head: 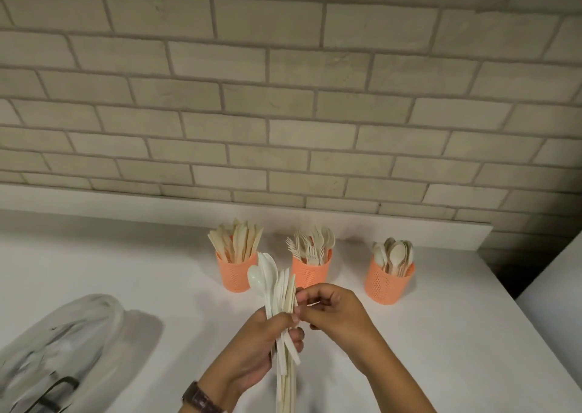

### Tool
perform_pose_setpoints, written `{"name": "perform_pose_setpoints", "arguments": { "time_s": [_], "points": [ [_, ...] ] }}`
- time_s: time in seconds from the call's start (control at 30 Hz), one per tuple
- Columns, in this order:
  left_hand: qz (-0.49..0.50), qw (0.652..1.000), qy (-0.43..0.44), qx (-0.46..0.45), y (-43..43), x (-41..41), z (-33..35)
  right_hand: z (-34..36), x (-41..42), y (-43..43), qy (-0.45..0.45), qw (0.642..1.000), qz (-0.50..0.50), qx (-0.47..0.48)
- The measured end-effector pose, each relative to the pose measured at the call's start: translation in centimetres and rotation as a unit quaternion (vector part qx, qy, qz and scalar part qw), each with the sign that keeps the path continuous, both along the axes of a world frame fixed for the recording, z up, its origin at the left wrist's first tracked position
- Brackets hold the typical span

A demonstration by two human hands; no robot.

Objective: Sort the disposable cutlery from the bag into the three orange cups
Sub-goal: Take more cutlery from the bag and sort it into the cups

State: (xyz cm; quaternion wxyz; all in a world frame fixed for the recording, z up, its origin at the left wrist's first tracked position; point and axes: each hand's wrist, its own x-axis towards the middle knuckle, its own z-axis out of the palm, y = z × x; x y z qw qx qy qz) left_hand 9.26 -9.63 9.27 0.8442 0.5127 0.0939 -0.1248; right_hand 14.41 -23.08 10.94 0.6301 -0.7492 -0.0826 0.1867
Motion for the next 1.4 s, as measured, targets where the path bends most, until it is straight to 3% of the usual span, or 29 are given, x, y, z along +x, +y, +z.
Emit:
{"name": "perform_pose_setpoints", "arguments": {
  "time_s": [0.13,0.27,0.77,0.93,1.07,1.2,1.3,1.4],
  "points": [
    [0.013,0.999,-0.002,0.032,0.2,-0.2,-0.1,0.2,0.0,1.1,-0.030,0.998,-0.022,-0.048],
    [0.030,0.997,0.001,0.073,0.7,-0.6,-0.2,0.5,-0.1,1.9,0.004,0.997,-0.072,-0.013],
    [0.046,0.999,0.020,0.011,2.0,-0.6,-0.1,0.5,0.3,2.5,0.049,0.995,-0.083,0.032],
    [0.057,0.998,0.025,0.021,2.2,-0.7,0.0,1.0,0.9,1.5,0.039,0.995,-0.084,0.025],
    [0.059,0.997,0.044,0.037,2.5,-0.1,-0.3,2.3,2.5,0.9,0.039,0.990,-0.112,0.074],
    [0.093,0.993,0.049,0.054,2.9,-0.1,-0.9,4.4,6.3,-0.6,-0.074,0.962,-0.222,0.144],
    [0.094,0.993,0.045,0.055,3.1,-0.4,-1.0,5.3,9.2,-1.1,-0.216,0.935,-0.271,0.073],
    [0.094,0.994,0.040,0.038,3.1,-0.5,-0.9,4.5,11.5,-0.4,-0.298,0.915,-0.271,0.007]
  ]
}}
